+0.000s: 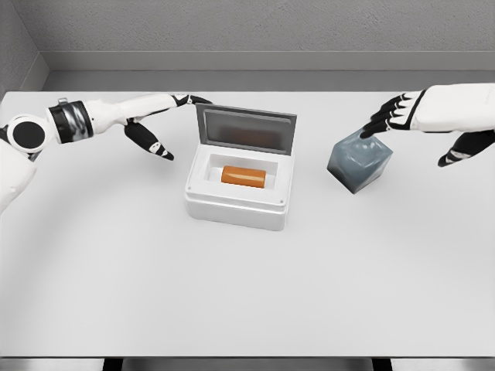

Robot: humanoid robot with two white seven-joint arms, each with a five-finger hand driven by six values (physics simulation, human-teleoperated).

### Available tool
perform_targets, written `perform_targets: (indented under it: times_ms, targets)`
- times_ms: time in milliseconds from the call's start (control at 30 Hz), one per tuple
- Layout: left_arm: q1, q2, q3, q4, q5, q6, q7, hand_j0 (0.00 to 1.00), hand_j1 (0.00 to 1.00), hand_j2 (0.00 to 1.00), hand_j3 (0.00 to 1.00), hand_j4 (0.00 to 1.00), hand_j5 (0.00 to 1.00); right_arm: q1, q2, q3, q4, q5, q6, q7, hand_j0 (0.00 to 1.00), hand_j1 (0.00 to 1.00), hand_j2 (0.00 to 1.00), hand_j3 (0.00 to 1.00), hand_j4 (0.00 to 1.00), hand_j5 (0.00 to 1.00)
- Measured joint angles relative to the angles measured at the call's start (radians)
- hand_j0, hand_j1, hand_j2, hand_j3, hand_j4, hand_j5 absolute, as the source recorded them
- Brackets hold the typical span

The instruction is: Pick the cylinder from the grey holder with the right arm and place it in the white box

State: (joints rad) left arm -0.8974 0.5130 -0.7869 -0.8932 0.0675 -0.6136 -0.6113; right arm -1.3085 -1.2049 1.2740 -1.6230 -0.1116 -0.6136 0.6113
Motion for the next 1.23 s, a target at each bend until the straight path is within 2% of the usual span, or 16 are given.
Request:
perform_targets:
  times_ms: [800,967,1233]
  targets:
    - [0.052,0.11,0.001,-0.164,0.069,0.0,0.0,1.0,1.0,1.0,1.0,1.0,1.0,-0.003,0.01,0.0,0.003,-0.002,0.0,0.0,1.0,1.0,1.0,1.0,1.0,1.0]
    - [0.08,0.177,0.011,-0.159,0.149,0.0,0.0,1.0,1.0,1.0,1.0,1.0,1.0,-0.002,0.011,0.0,0.002,-0.001,0.0,0.0,1.0,1.0,1.0,1.0,1.0,1.0]
    - [0.106,0.245,0.026,-0.096,0.25,0.0,0.0,1.0,1.0,1.0,1.0,1.0,1.0,0.002,0.014,0.0,0.0,-0.002,0.0,0.0,1.0,1.0,1.0,1.0,1.0,1.0]
